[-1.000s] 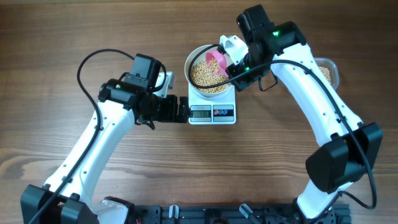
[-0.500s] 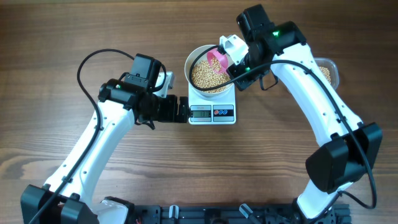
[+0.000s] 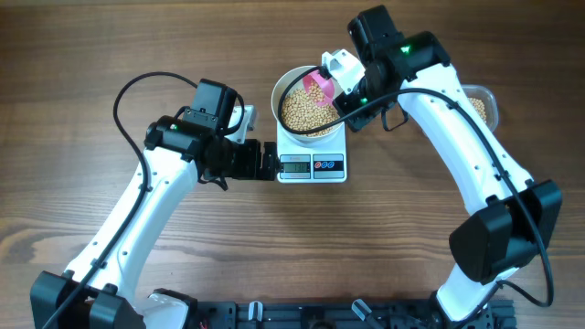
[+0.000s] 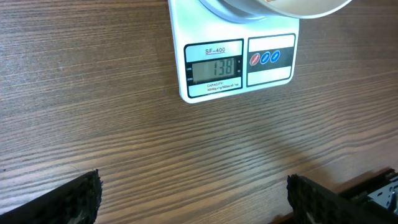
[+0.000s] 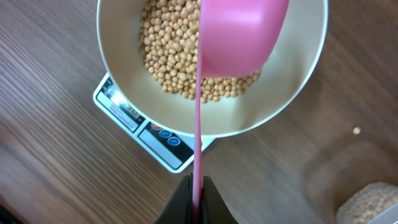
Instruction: Scoop item into bowl and weigh 150g on scale
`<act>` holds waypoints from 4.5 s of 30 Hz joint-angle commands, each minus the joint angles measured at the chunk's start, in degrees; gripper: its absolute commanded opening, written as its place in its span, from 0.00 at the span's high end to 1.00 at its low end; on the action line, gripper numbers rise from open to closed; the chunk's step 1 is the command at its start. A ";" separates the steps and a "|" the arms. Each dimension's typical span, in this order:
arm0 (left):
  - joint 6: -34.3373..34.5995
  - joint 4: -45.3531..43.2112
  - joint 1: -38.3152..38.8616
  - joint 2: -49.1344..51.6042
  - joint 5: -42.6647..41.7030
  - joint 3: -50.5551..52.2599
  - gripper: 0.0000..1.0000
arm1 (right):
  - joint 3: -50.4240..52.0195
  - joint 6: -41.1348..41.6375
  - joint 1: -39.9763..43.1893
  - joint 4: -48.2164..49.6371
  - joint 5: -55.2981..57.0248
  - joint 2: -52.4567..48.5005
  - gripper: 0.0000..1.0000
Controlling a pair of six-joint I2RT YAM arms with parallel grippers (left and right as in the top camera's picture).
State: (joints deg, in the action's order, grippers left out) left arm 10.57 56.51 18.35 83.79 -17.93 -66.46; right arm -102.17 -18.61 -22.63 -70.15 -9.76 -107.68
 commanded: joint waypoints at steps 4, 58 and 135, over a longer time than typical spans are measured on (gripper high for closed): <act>-1.14 0.00 -0.13 0.37 -0.48 0.09 0.00 | -1.33 -3.30 -0.02 0.46 1.46 1.84 0.96; -1.16 -0.02 -0.15 0.37 -0.48 0.09 0.00 | -1.33 -2.16 4.72 -1.18 -12.81 1.84 0.96; -1.14 -0.20 -0.15 0.37 -0.48 0.09 0.00 | -1.33 -0.92 2.56 -0.33 -1.51 1.81 0.96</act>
State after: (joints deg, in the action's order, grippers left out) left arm 10.57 56.49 18.35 83.79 -17.93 -66.46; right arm -102.17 -19.59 -20.01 -70.78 -11.90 -107.66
